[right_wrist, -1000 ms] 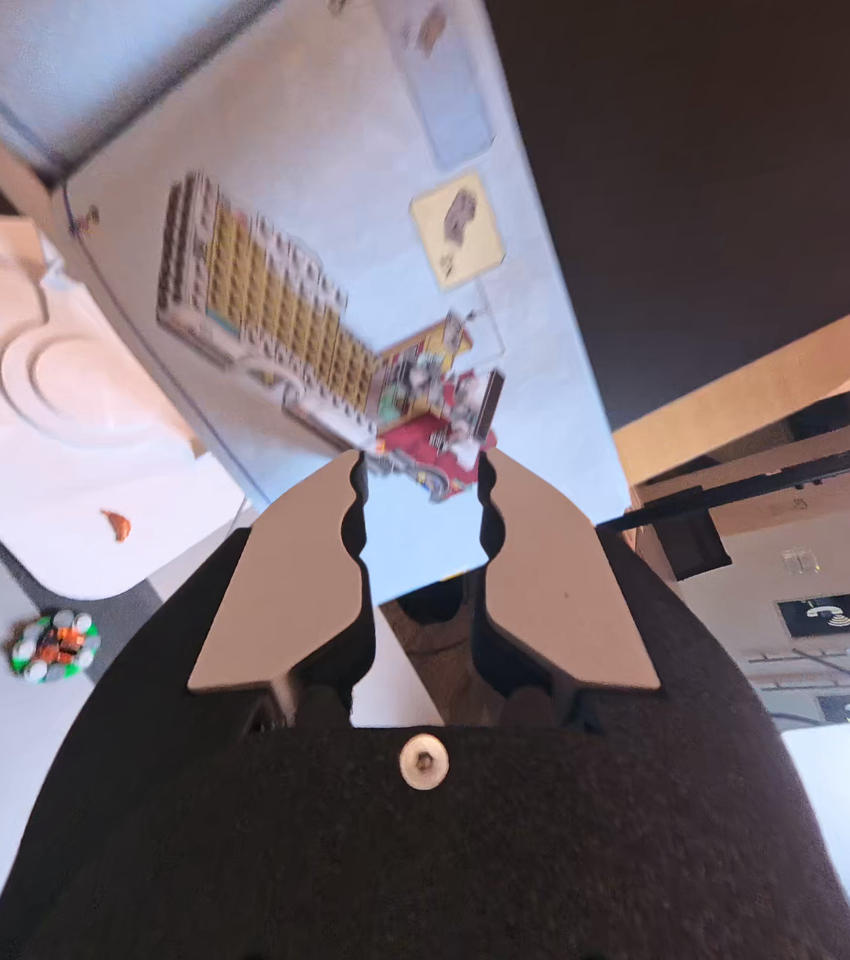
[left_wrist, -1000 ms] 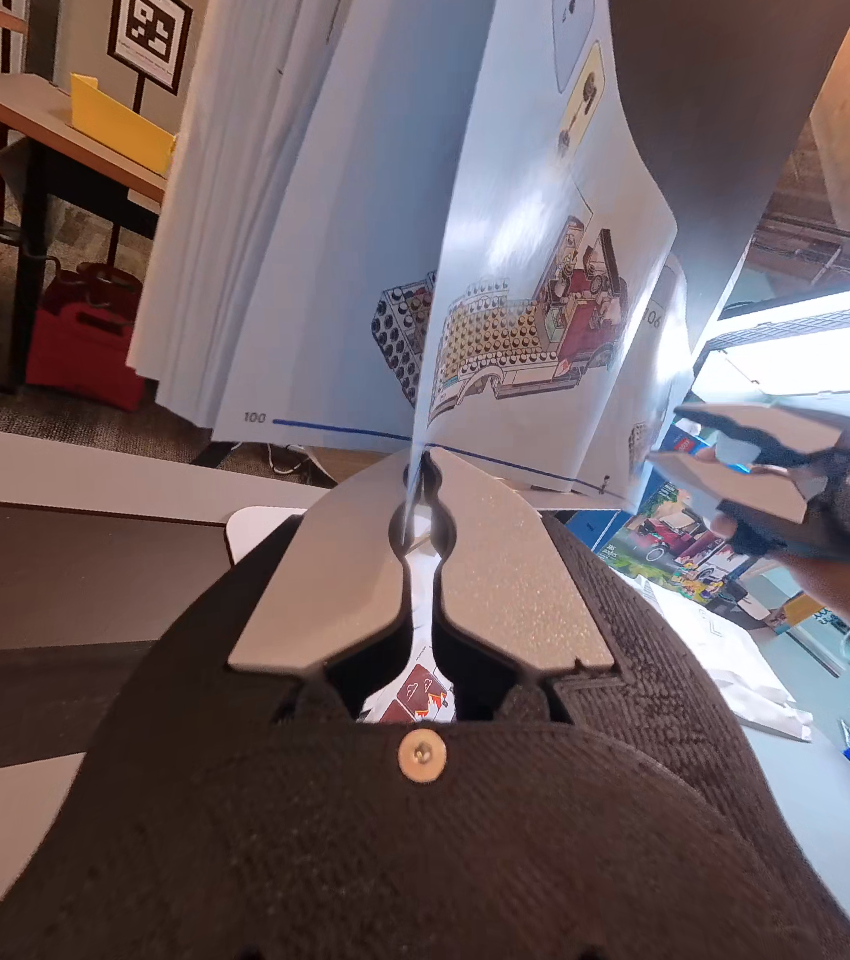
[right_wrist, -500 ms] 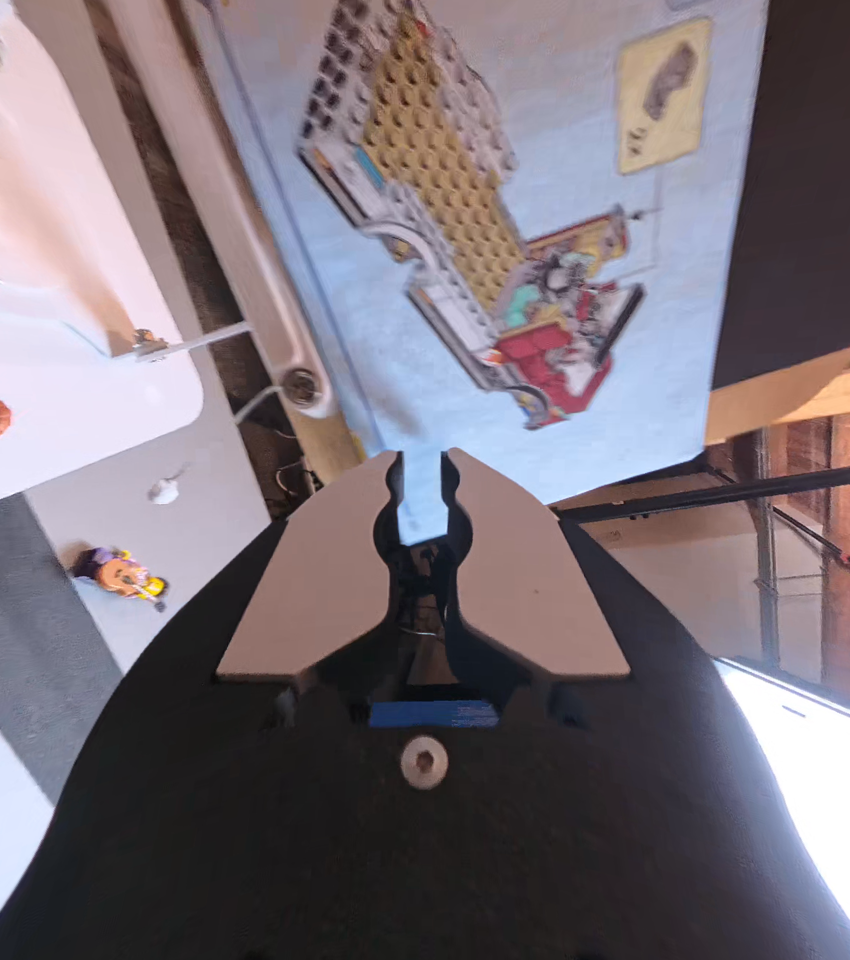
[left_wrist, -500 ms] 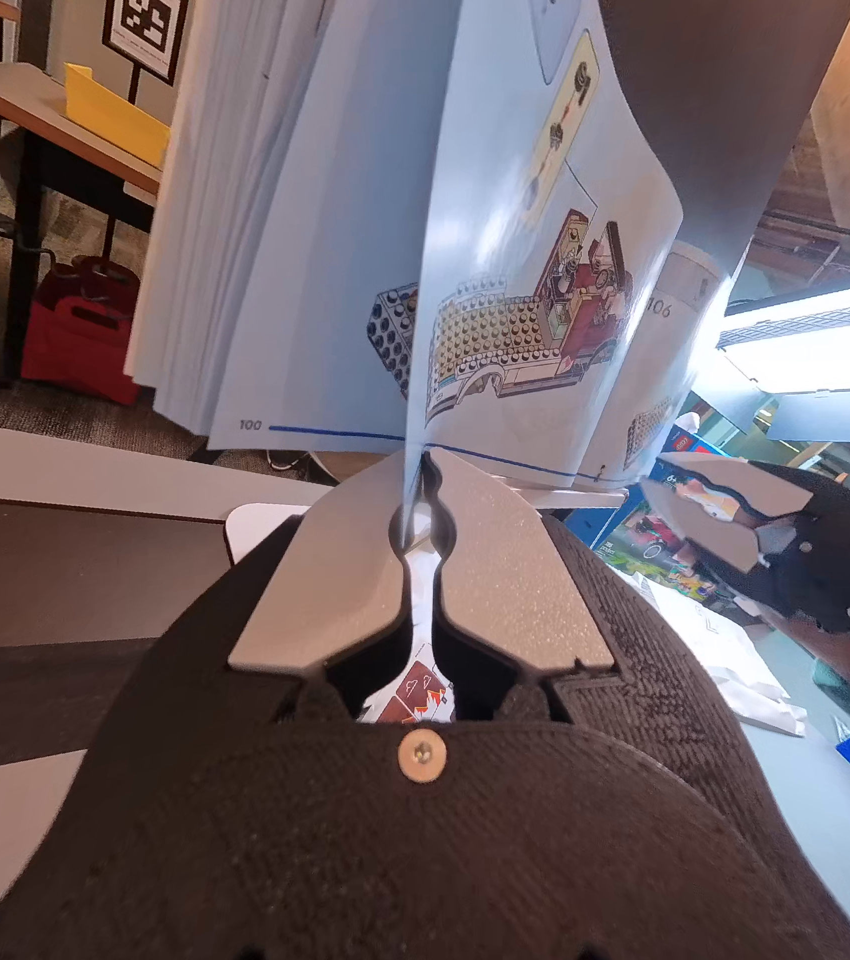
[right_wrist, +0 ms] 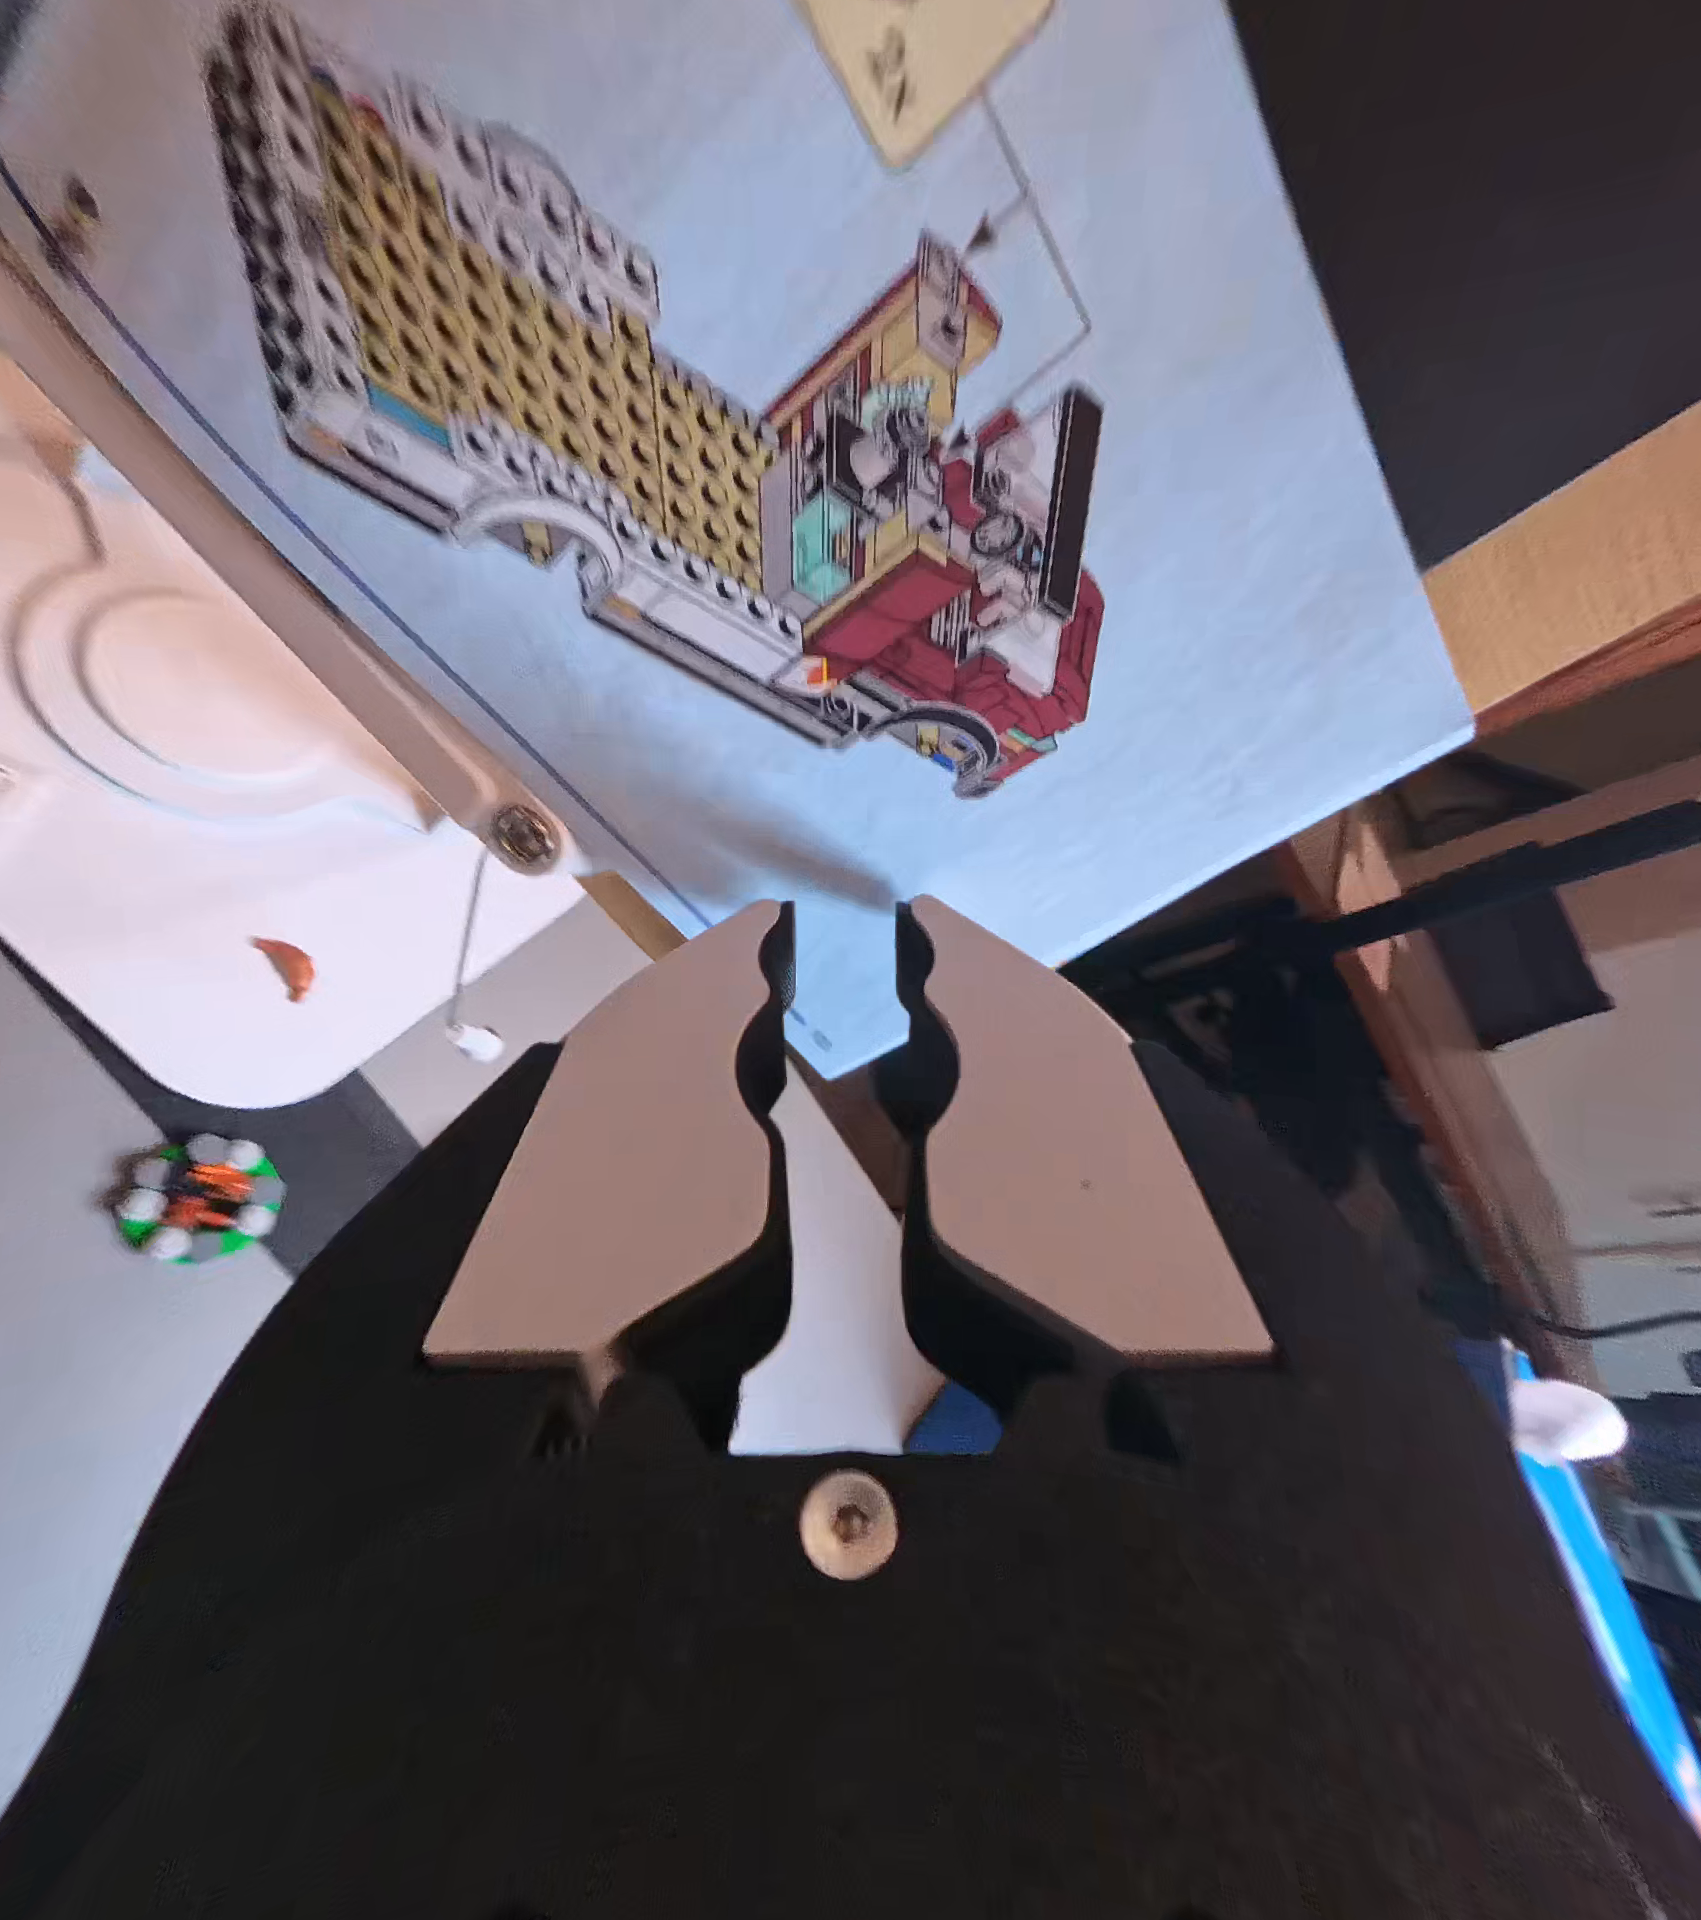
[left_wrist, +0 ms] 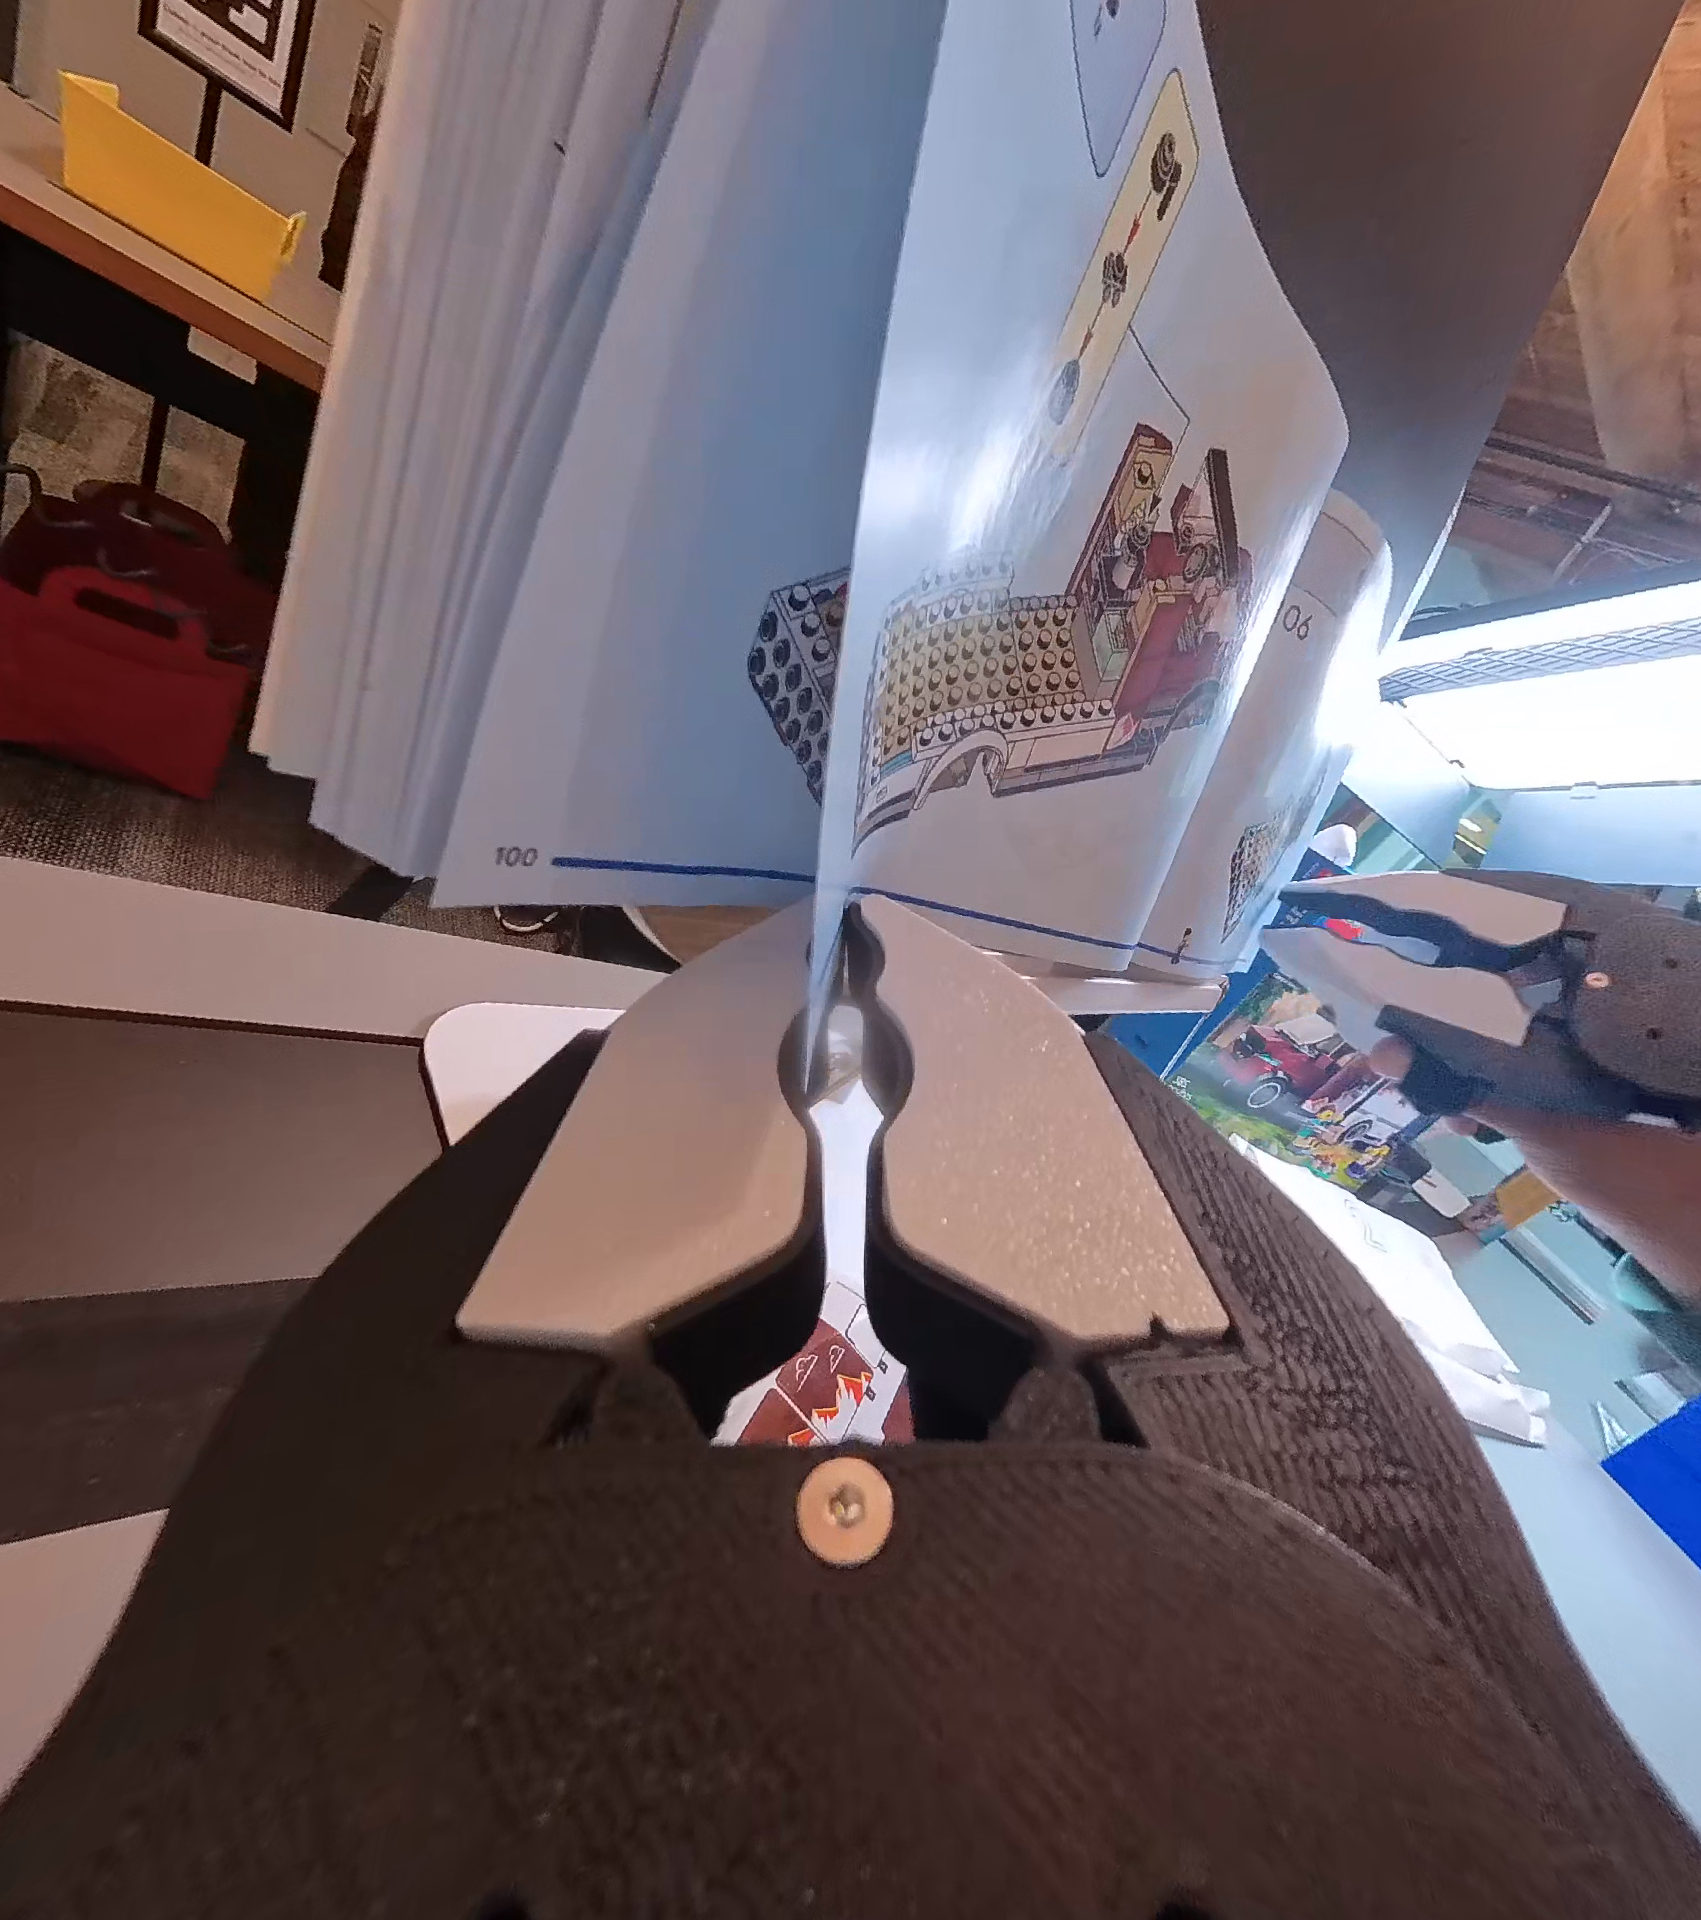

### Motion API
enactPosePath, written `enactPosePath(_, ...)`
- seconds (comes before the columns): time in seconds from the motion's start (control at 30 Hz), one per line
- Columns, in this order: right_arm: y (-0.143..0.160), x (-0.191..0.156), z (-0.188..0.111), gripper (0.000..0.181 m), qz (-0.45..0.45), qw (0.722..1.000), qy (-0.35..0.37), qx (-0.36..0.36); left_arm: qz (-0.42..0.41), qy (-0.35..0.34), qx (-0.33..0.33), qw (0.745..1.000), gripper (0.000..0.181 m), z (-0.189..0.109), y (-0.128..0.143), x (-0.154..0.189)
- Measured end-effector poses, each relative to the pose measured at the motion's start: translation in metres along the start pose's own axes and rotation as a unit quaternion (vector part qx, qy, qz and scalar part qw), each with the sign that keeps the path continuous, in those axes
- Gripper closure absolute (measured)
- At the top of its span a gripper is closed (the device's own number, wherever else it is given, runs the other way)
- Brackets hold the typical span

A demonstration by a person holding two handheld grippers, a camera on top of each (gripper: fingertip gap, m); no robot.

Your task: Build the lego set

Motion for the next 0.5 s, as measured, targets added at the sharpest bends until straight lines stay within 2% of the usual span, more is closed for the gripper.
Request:
enactPosePath(0.13,-0.035,-0.023,-0.015,0.163,0.051,0.994,-0.079,0.048,-0.001,0.000,0.004,1.000,0.181,0.001,0.000,0.000)
enactPosePath(0.27,-0.076,-0.068,-0.015,0.163,0.027,0.985,-0.149,0.084,-0.007,0.002,0.008,1.000,0.181,0.001,0.001,0.000)
enactPosePath(0.4,-0.117,-0.096,-0.001,0.163,-0.002,0.983,-0.151,0.101,-0.006,0.007,0.003,1.000,0.181,0.000,0.000,-0.001)
enactPosePath(0.47,-0.125,-0.098,0.013,0.166,-0.014,0.988,-0.130,0.084,-0.016,0.002,-0.009,1.000,0.180,-0.002,0.001,-0.004)
enactPosePath(0.5,-0.127,-0.099,0.018,0.169,-0.011,0.988,-0.126,0.083,-0.024,-0.003,-0.017,1.000,0.173,-0.005,0.002,-0.007)
Point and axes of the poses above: each gripper's, where its closed fingertips meet, z out along the fingers, y out of its underside, x = y × z across the jaws, the point moved 6 cm from there along -z, back along the fingers, and after that the axes turned 4 degrees about z, right-handed, at the moved point
